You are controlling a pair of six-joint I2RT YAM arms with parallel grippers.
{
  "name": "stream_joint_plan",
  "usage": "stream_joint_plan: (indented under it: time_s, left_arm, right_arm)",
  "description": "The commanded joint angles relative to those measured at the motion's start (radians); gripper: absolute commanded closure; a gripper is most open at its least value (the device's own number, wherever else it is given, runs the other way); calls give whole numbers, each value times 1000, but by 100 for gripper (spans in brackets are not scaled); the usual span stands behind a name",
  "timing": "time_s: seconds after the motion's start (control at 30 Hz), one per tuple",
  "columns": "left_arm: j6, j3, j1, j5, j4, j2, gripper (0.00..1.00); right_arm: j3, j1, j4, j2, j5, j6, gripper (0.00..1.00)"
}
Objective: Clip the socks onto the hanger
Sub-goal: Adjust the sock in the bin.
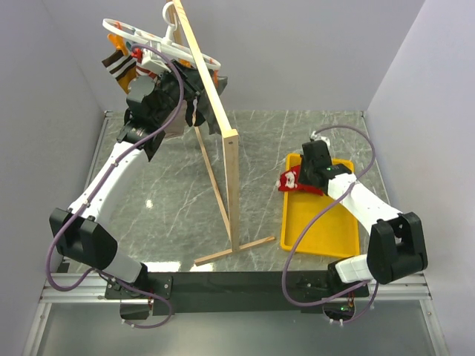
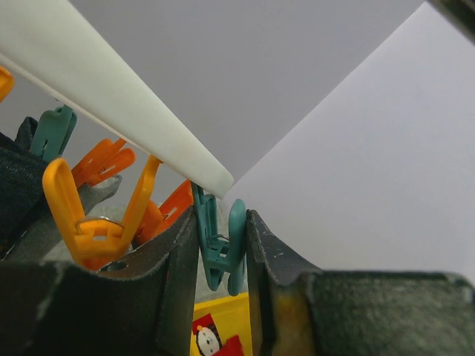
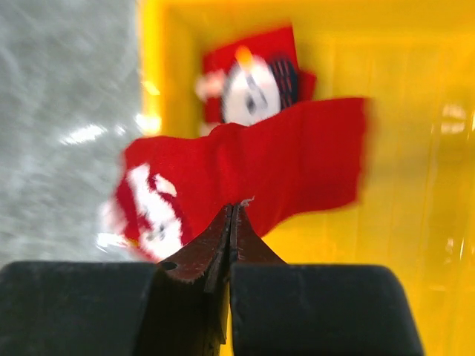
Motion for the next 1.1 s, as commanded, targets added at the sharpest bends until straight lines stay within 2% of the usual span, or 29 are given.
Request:
stream_joint_plan:
  time_s: [0.0,0.23,0.27,0.3,0.37,0.4,0.43,0.53,0.7,0.8,0.9,1.07]
  left_arm:
    - [17,9,1,-33,62,-61,73]
    - [13,12,1,-32,65,-55,73]
    - [11,12,1,-30,65,-55,73]
    - [11,12,1,-30,66,-54,73]
    - [13,10,1,-33,67,-55,73]
    - [13,10,1,-33,65,-54,73]
    - [14,10,1,-33,65,-55,73]
    - [17,10,3,-33,63,-58,73]
    - [19,7,1,-32,66,-58,73]
    - [19,7,1,-27,65,-58,73]
    - [19,4,1,-29,66,-61,73]
    - [25,1,1,-35,57,-69,73]
  right_arm:
    - [-52,-6,-45,-15,10,17,100]
    - [-35,-6,-64,27,9,11,100]
    - [-26,-6,-85,36,7,5,95]
    - [-15,-3,-96,43,3,0,81]
    - [9,-6,-120,45,-39,-20,62]
    - [18,-4,-131,37,-51,-21,49]
    - [34,-4,-139,15,-65,-17,46]
    - [20,-6,-127,-74,-126,-29,43]
    - [-98,-4,42,-245,-241,-63,39]
    - [-132,9,97,-268,-297,-55,38]
    - [-110,89,73,-227,-228,-61,36]
    - [-73,245,-10,-168,11,-107,36]
